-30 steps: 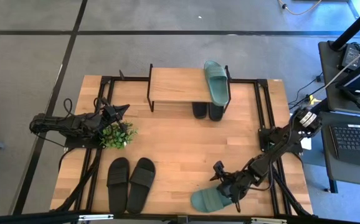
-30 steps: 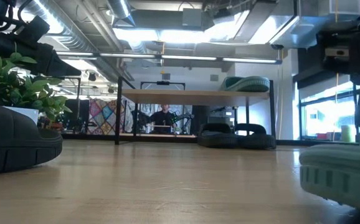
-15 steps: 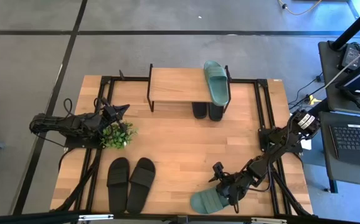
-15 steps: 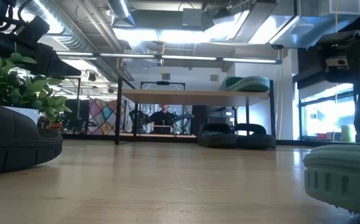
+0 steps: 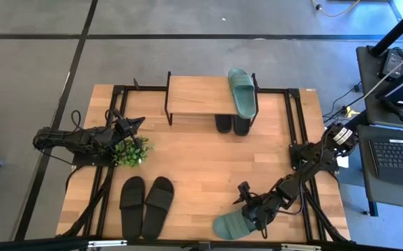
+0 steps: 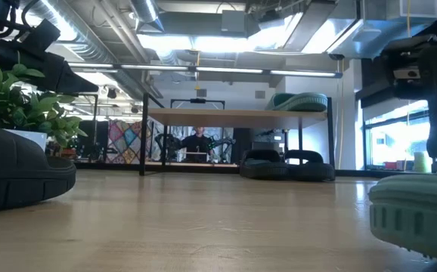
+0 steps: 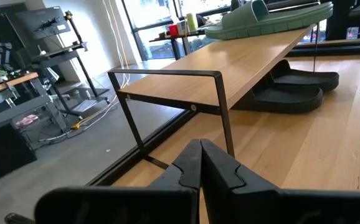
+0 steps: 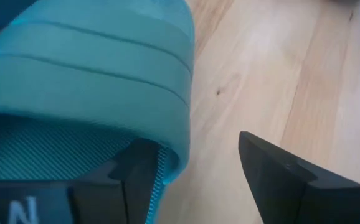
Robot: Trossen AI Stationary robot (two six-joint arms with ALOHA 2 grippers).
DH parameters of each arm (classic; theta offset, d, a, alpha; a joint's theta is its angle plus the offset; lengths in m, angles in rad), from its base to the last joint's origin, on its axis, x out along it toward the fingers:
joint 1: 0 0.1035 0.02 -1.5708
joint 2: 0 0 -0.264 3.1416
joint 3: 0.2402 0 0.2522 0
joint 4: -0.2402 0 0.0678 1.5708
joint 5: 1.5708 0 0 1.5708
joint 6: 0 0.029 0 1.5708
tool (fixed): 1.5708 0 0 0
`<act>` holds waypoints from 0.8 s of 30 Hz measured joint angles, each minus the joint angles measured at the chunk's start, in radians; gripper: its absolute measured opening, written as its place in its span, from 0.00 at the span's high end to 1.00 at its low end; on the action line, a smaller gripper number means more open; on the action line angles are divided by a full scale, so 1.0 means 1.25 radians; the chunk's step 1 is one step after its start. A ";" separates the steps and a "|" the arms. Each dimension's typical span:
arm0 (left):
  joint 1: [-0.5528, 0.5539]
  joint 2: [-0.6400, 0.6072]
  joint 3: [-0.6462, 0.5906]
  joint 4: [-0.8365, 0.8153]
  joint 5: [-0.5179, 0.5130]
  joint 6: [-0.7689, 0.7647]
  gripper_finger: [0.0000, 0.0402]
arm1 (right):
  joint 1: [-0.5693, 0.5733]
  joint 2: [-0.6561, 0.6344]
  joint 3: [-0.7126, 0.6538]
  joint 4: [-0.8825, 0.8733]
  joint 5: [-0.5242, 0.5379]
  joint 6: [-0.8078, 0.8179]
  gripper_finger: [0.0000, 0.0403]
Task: Pick and place slides into the shelf
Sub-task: Put the green slide on the shelf
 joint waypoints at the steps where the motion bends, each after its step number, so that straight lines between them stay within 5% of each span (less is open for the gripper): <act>1: 0.000 0.000 0.000 0.000 0.000 0.000 1.00 | -0.001 0.000 0.000 0.000 0.000 -0.012 0.45; 13: 0.000 0.000 0.000 0.000 0.000 0.002 1.00 | -0.002 0.000 0.000 0.005 0.001 -0.057 0.47; 24: 0.000 0.000 0.000 0.000 0.000 0.002 1.00 | -0.002 0.000 0.000 0.000 0.001 -0.055 0.76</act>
